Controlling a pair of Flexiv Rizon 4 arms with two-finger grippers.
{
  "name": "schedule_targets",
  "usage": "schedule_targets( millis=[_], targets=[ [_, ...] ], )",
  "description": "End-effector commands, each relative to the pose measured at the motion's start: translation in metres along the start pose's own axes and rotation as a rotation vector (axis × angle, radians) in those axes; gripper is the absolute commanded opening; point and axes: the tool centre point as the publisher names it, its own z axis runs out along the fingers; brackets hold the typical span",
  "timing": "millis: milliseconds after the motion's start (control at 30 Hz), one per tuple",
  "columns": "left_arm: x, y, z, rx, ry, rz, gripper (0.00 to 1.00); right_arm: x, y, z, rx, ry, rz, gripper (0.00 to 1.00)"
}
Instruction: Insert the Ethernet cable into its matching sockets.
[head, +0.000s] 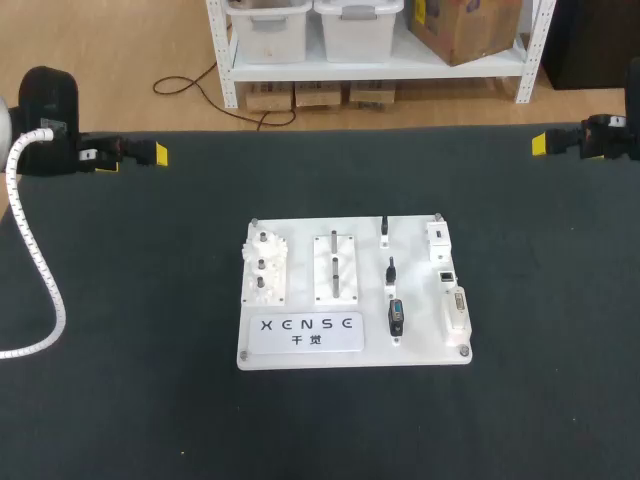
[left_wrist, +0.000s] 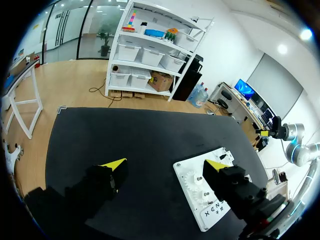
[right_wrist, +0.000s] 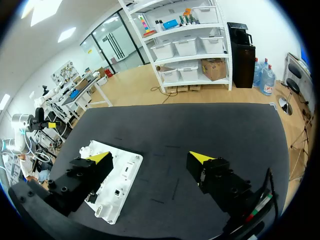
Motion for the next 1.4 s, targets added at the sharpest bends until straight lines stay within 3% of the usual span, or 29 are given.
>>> schedule_targets(
  millis=[33,367,600,867,967,1167,1400],
  targets=[
    [-0.001,-0.002,0.0,-0.009,0.006,-0.002,1.0,0.0,0.0,0.0,0.002,0.001,0.0,1.0],
    [-0.001,-0.002,0.0,-0.009,0.006,-0.002,1.0,0.0,0.0,0.0,0.002,0.001,0.0,1.0],
    [-0.007,-0.029,0.019,0.264,0.004,0.361,1.0,0.0,0.0,0.0,0.002,0.001,0.0,1.0],
    [0.006,-0.081,0.039,0.581,-0.028,0.729,1.0,0.0,0.0,0.0,0.002,0.001,0.0,1.0],
    [0.015,-0.099,0.045,0.665,-0.026,0.821,1.0,0.0,0.0,0.0,0.002,0.001,0.0,1.0],
    [0.035,-0.131,0.053,0.749,-0.014,0.95,1.0,0.0,0.0,0.0,0.002,0.001,0.0,1.0],
    [0.058,-0.155,0.062,0.8,-0.018,1.015,1.0,0.0,0.0,0.0,0.002,0.001,0.0,1.0]
  ],
)
